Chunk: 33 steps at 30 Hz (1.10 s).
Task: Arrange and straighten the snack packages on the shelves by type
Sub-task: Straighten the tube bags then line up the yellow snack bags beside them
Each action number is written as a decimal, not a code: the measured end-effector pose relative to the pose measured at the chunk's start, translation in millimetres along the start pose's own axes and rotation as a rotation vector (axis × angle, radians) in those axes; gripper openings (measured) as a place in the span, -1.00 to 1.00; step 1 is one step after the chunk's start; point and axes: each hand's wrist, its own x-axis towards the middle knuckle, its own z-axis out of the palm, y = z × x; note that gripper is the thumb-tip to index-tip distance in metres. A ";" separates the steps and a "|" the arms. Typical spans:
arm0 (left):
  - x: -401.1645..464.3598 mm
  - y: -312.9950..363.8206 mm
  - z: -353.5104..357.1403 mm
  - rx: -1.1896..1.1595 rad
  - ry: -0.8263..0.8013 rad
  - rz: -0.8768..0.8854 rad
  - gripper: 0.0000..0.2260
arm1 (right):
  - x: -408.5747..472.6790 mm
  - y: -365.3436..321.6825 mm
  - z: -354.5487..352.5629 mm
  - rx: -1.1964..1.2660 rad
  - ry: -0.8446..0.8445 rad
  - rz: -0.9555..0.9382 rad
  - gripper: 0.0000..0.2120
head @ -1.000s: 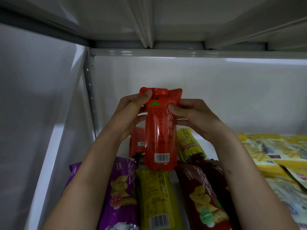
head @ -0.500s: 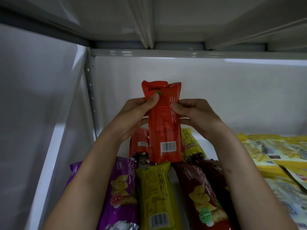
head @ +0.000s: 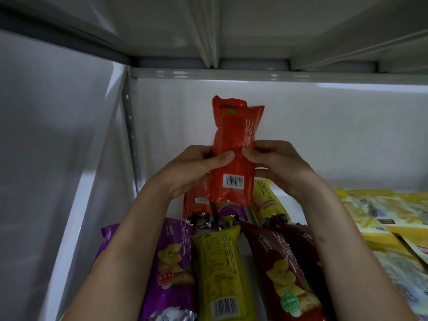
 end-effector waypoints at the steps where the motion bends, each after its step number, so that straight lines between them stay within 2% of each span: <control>1: -0.1 -0.2 -0.3 0.012 -0.037 -0.028 -0.38 | 0.7 0.0 -0.4 0.012 0.021 -0.012 -0.70; 3: 1.3 -0.4 -0.1 0.033 -0.053 -0.057 -0.32 | 1.6 -0.1 -1.9 0.035 0.037 -0.034 -0.63; 8: 1.6 1.9 0.2 0.082 0.053 -0.025 -0.48 | 1.8 0.4 0.4 0.059 -0.031 0.039 -0.49; 10: 0.9 1.8 0.5 0.070 0.053 -0.017 -0.47 | 0.2 0.5 1.1 0.016 -0.055 0.046 -0.50; 13: -0.4 2.8 1.8 0.062 0.017 -0.033 -0.38 | 1.0 4.1 3.5 -0.016 0.003 0.019 -0.54; 17: -7.1 5.0 -2.7 0.087 -0.012 -0.008 -0.43 | 5.5 8.6 11.6 0.024 0.051 0.024 -0.60; 21: -16.1 3.3 -13.0 0.088 0.123 0.003 -0.36 | 5.1 11.1 25.9 0.030 0.006 0.051 -0.41; 25: -29.1 -9.5 -32.8 0.194 0.250 -0.055 -0.43 | 4.9 18.6 35.2 -0.085 -0.033 0.069 -0.20; 26: -32.7 -13.5 -40.5 0.237 0.298 -0.083 -0.52 | 5.0 19.4 35.7 -0.112 -0.025 0.075 -0.23; 29: -40.0 -30.8 -69.8 0.315 0.409 -0.181 -0.72 | 3.4 18.5 35.0 -0.187 -0.019 0.084 -0.55; 31: -44.0 -40.6 -83.3 0.391 0.440 -0.252 -0.77 | 1.8 18.1 34.5 -0.223 -0.030 0.085 -0.71; 33: -45.2 -51.4 -91.7 0.401 0.454 -0.316 -0.78 | 1.0 17.7 34.4 -0.257 -0.029 0.081 -0.79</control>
